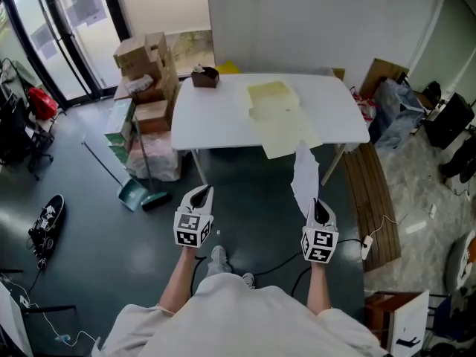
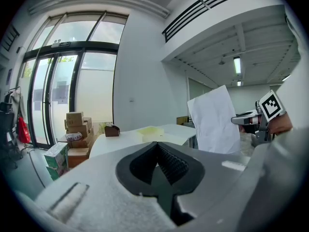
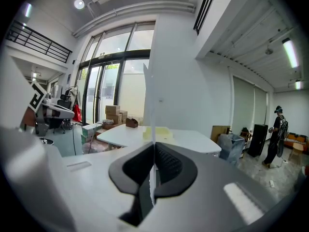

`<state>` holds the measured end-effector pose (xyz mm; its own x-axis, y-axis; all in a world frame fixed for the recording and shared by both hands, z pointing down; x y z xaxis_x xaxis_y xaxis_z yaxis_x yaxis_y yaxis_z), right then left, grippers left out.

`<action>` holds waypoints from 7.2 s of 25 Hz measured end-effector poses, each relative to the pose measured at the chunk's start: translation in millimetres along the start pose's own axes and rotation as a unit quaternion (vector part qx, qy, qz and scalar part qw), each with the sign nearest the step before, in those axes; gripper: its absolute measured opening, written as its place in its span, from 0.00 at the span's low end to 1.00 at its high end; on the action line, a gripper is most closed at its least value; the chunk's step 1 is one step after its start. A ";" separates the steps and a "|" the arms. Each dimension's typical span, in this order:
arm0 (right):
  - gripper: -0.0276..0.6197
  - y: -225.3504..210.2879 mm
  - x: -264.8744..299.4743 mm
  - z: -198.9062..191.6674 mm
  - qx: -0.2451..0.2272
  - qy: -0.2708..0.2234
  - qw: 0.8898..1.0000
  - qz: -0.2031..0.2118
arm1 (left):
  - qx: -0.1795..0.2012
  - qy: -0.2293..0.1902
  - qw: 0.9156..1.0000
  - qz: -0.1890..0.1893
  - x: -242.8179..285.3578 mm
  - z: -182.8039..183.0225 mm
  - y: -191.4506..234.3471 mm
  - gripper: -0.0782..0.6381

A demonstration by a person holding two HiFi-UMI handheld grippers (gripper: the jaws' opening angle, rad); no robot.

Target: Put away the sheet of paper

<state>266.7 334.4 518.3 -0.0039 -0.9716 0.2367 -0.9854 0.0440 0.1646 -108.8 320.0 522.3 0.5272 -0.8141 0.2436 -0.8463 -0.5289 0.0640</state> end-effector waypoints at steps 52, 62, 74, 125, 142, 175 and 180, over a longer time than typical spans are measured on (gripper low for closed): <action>0.05 74.5 341.8 105.3 -0.007 0.011 0.997 -0.076 | -0.009 0.005 0.995 -0.098 302.6 60.7 283.3 0.12; 0.05 46.7 432.6 131.8 -0.008 -0.010 1.000 -0.013 | -0.008 0.001 0.999 -0.040 351.6 93.6 294.9 0.12; 0.05 27.0 522.2 155.6 -0.004 -0.038 0.997 0.069 | -0.021 0.009 0.999 0.035 394.8 105.3 289.8 0.12; 0.05 52.5 505.6 -45.5 0.638 0.123 0.759 -0.039 | -0.023 0.052 0.996 -0.066 414.4 73.0 347.5 0.12; 0.05 50.6 526.5 -90.0 0.634 0.236 0.735 -0.049 | -0.030 0.055 0.996 -0.057 423.7 70.3 340.1 0.12; 0.05 84.2 663.3 -39.3 0.663 0.239 0.709 0.003 | -0.047 0.073 0.996 0.012 404.4 60.7 367.8 0.12; 0.05 93.1 684.5 -38.2 0.655 0.253 0.712 0.001 | -0.049 0.076 0.996 0.020 400.8 60.4 373.1 0.12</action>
<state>178.8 -317.6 732.3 -0.2710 -0.7489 0.6047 -0.2997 -0.5314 -0.7924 -208.6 -218.1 585.4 0.4818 -0.7838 0.3919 -0.8735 -0.4649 0.1443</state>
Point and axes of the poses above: the fingertips, and each gripper's own axes: x forward along the fingers, y to its left, z out of its top, the point moved 8 cm from there along -x, backward along the fingers, and after that the axes turned 11 degrees about -z, right-handed, at the moved point
